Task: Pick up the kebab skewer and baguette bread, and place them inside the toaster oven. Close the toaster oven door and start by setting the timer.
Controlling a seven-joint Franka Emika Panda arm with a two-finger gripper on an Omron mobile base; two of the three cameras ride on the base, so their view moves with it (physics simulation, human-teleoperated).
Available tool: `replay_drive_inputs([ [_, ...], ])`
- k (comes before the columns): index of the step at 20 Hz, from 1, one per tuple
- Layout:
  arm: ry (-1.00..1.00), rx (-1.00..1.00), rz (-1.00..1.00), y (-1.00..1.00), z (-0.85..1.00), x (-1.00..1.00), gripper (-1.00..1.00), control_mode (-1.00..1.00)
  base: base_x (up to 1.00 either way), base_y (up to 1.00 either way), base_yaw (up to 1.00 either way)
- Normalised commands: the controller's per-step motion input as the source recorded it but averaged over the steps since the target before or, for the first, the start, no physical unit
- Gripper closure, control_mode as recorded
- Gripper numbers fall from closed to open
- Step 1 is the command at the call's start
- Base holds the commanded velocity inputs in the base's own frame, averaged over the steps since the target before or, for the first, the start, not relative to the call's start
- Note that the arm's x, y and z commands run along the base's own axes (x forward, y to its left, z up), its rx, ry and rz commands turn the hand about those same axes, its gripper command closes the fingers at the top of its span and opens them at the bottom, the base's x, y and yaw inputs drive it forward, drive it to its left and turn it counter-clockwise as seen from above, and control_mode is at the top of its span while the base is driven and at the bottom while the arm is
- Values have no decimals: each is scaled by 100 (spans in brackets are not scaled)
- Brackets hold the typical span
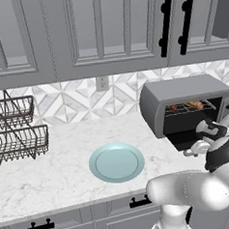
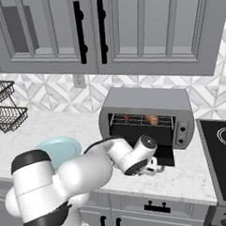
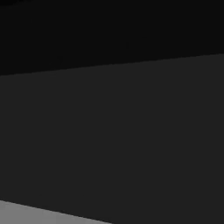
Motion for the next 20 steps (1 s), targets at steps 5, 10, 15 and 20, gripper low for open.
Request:
replay_drive_inputs([
  [5,-20,3,-7,13,1,16,-100,-100,0,0,0],
  [10,-31,1,-7,34,0,21,-100,-100,0,0,0],
  [15,-38,0,-9,43,0,18,-100,-100,0,0,0],
  [20,-26,0,-14,32,25,41,-100,-100,0,0,0],
])
